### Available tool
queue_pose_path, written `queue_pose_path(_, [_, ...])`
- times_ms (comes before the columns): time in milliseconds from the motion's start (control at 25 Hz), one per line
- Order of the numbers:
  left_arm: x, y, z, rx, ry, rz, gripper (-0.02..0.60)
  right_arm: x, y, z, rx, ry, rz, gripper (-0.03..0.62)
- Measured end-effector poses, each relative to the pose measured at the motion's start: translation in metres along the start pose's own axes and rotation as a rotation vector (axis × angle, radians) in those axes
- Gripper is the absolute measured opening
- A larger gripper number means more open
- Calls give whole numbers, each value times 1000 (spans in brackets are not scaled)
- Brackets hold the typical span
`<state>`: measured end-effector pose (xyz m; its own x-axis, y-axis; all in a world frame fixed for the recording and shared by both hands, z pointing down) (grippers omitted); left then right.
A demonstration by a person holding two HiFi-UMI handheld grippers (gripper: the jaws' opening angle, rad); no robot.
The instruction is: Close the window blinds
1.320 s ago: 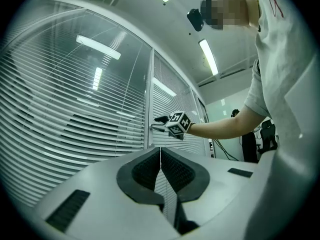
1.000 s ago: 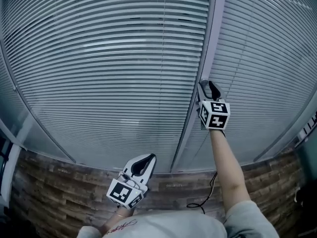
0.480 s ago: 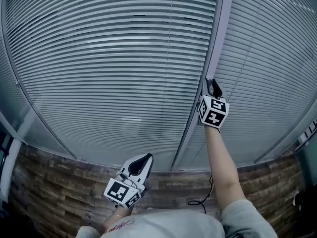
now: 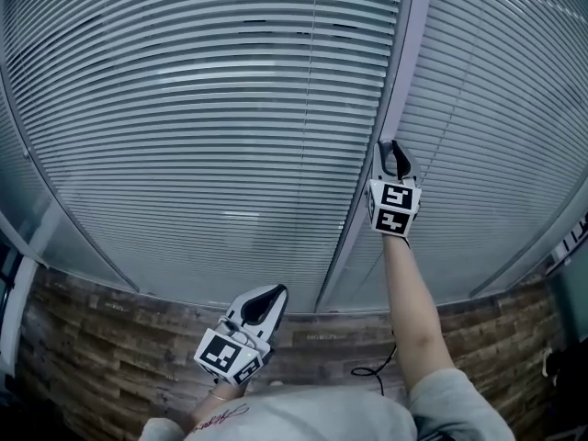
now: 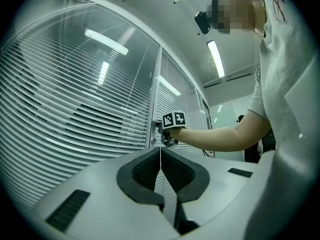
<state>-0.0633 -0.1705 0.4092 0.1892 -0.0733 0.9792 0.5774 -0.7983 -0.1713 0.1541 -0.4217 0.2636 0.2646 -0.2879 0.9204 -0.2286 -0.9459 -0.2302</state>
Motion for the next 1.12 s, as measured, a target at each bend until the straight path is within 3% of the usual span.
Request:
queue_pose_path(520, [-4,8,15,72,13,38,18,-5,-1,-5,-105,-437,-41,133])
queue_pose_path(920, [-3,11,23,82,17,37,18,-4,-2,-7,-183,-723,-66,133])
queue_pose_path(1120, [0,14,27,84,10,37,18,0,-2,-8,-251,-936,-102,132])
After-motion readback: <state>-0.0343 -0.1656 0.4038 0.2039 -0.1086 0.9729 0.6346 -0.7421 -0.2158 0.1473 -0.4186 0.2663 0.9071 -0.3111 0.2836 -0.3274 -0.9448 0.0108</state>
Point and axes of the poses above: the fingertips, and each gripper's own axes: y forward along the fingers, z to its right, x out of its underside, the point moved 3 cm from there along -y, backward along the fingers, and after that the axes turned 6 degrees about -x, right-handed, at the moved point
